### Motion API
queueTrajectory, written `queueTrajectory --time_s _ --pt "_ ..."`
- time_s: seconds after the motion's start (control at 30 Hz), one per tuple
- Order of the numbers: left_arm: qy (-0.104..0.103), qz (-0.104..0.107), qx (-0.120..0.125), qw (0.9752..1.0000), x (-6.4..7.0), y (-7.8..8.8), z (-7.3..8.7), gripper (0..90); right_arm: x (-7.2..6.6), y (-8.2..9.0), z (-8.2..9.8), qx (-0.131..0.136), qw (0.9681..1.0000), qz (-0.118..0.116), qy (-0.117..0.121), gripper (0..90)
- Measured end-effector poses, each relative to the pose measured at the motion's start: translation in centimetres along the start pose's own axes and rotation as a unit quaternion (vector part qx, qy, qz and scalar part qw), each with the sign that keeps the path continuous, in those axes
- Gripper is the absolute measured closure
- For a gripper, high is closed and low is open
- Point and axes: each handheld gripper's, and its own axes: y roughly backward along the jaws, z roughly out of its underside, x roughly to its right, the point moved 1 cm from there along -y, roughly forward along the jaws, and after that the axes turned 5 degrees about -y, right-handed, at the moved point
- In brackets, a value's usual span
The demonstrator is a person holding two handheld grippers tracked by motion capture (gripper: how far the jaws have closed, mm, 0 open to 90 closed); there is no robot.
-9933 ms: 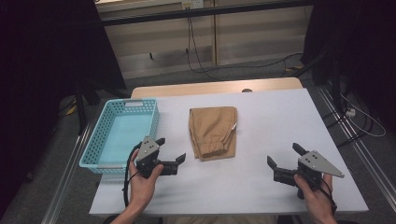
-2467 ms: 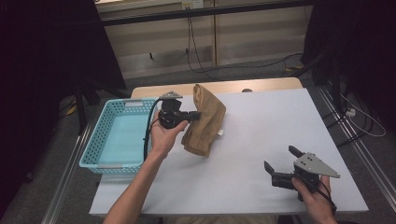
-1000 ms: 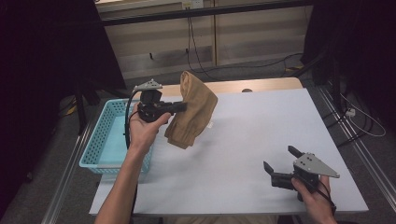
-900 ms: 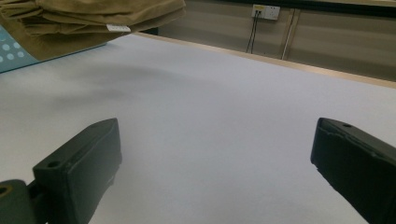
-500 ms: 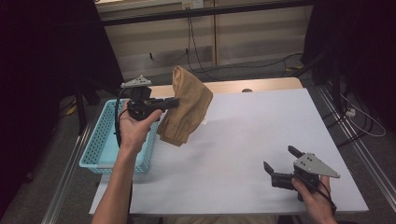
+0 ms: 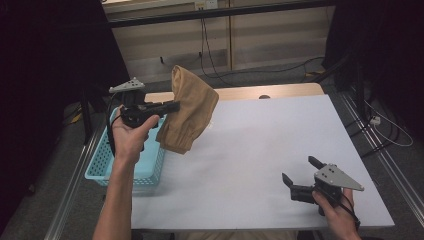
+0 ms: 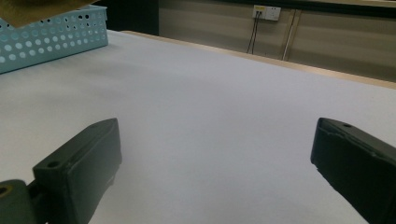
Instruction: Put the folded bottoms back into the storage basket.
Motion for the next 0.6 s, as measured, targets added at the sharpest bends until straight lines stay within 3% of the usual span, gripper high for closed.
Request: queueTrajectory --time_s 0.6 --pt "0.006 -0.016 0.033 0.9993 -1.3 3.5 -0.2 86.1 0.0 0.0 0.0 0.0 1.0 0.0 0.001 1.6"
